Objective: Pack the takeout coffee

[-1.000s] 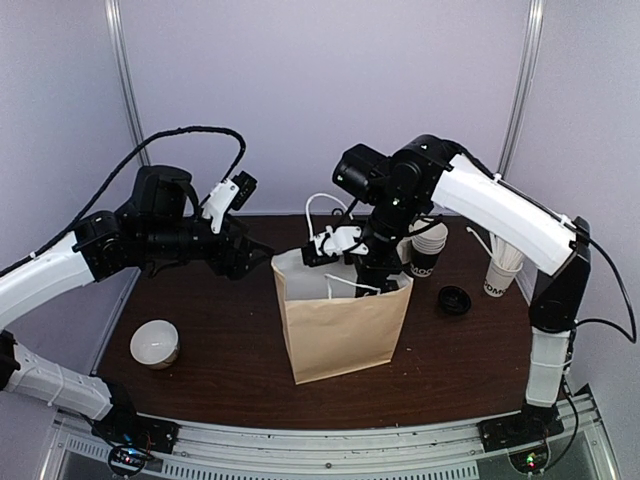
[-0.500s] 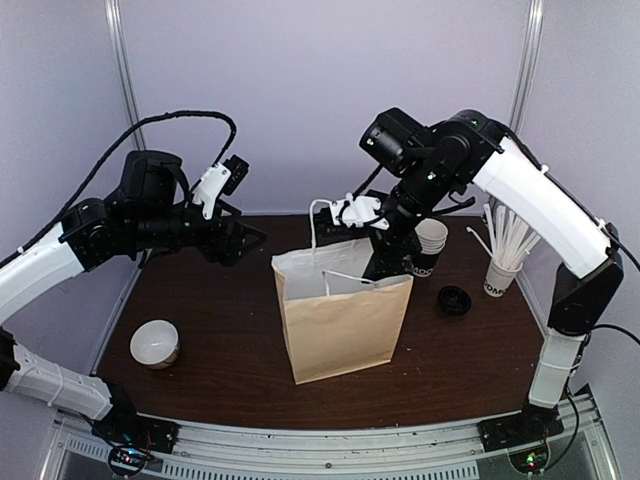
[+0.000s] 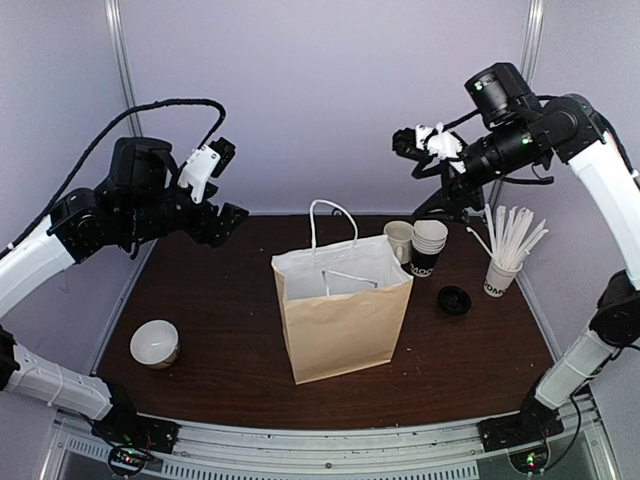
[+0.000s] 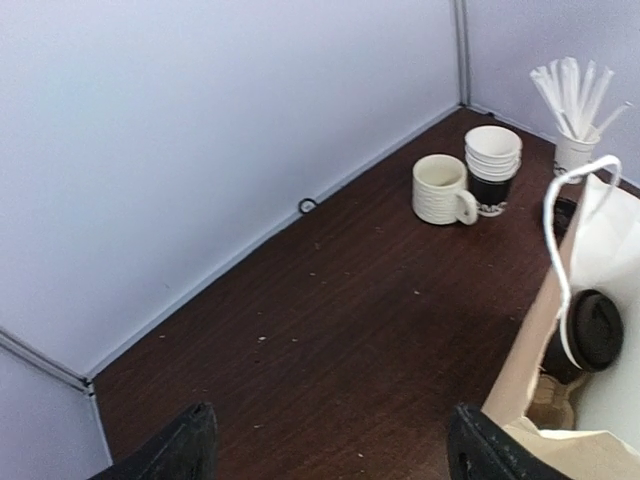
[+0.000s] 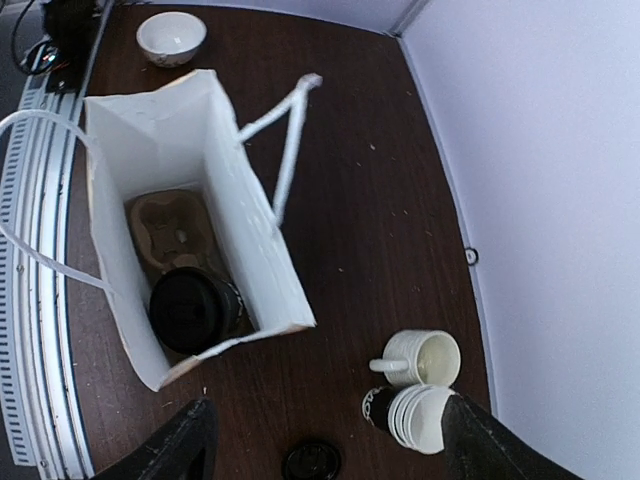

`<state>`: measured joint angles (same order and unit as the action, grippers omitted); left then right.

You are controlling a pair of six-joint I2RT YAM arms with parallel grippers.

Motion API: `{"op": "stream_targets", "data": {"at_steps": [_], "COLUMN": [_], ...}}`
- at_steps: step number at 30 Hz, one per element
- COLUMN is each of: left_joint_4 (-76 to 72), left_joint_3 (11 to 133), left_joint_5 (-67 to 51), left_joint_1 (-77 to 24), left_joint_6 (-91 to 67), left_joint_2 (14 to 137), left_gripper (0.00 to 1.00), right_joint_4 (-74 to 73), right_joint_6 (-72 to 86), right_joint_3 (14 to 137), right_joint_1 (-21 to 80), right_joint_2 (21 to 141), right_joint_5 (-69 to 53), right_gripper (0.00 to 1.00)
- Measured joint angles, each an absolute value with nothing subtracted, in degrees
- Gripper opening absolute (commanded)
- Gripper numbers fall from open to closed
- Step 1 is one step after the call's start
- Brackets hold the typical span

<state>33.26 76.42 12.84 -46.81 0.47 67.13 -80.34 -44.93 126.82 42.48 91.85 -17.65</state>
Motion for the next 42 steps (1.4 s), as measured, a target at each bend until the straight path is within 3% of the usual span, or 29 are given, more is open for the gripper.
{"op": "stream_targets", "data": {"at_steps": [8, 20, 29, 42], "left_joint_4": [30.76, 25.19, 24.36, 23.99], "left_joint_3": [76.25, 66.37, 64.14, 64.14], "left_joint_5": [28.21, 21.02, 18.17, 16.69], "left_joint_1": [-42.44, -32.08, -31.55, -31.55], "left_joint_6": [1.63, -3.38, -3.6, -3.57], "left_joint_2": [67.07, 66.96, 66.06, 65.45], "left_gripper": [0.87, 0.87, 0.86, 0.86], "right_joint_4": [-66.67, -50.85, -47.27, -47.24], "right_joint_6": [-34.89, -23.29, -20.1, -19.49], "right_joint_3": [102.3, 77.14, 72.62, 69.21], "right_joint_1": [19.86, -2.26, -9.61, -10.07], "right_joint_2": [76.97, 72.95, 71.57, 72.36], "right_joint_5": [-21.54, -16.21, -14.59, -14.37], "right_gripper": [0.6, 0.51, 0.49, 0.41]}}
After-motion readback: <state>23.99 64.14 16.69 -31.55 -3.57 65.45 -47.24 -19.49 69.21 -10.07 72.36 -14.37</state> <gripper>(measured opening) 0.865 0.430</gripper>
